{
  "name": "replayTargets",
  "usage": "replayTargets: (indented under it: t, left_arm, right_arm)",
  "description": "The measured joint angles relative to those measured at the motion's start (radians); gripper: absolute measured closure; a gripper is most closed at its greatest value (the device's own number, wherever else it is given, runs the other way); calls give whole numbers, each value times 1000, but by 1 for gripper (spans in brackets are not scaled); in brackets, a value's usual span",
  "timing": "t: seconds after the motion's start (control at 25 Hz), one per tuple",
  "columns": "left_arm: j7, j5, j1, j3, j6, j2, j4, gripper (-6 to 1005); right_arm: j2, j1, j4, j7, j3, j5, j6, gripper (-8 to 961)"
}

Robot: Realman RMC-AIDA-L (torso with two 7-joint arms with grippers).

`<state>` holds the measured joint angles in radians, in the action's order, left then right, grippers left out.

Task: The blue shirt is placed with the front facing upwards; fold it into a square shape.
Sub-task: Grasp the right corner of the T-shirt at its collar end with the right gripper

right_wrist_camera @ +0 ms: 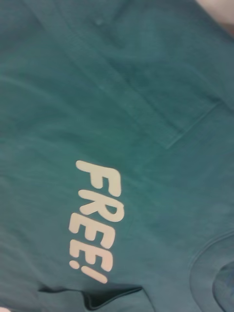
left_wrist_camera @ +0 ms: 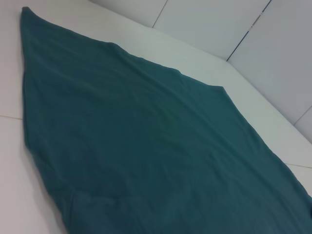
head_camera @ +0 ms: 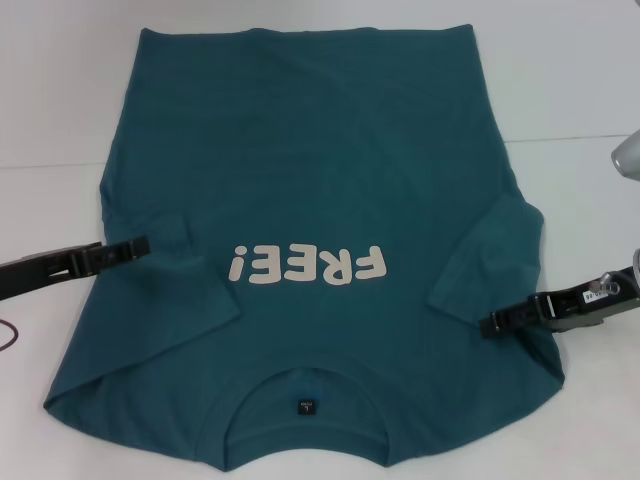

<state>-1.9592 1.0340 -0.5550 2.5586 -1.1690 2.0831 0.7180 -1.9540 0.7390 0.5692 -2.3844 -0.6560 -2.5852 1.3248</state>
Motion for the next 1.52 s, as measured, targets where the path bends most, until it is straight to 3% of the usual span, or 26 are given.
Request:
replayTargets:
  t: [0.56, 1.08, 1.52]
  left_arm:
    - [0, 0, -3, 0, 6, 0, -6, 124]
    - [-1, 2, -5, 0, 6, 0, -11, 124]
    - [-3, 5, -11, 0, 15, 0, -11, 125]
  right_arm:
    - [0, -15, 4, 0, 0, 4, 70, 42]
    - [44, -26, 12, -33, 17, 5, 185, 41]
    - [47, -27, 13, -34, 13, 6, 174, 42]
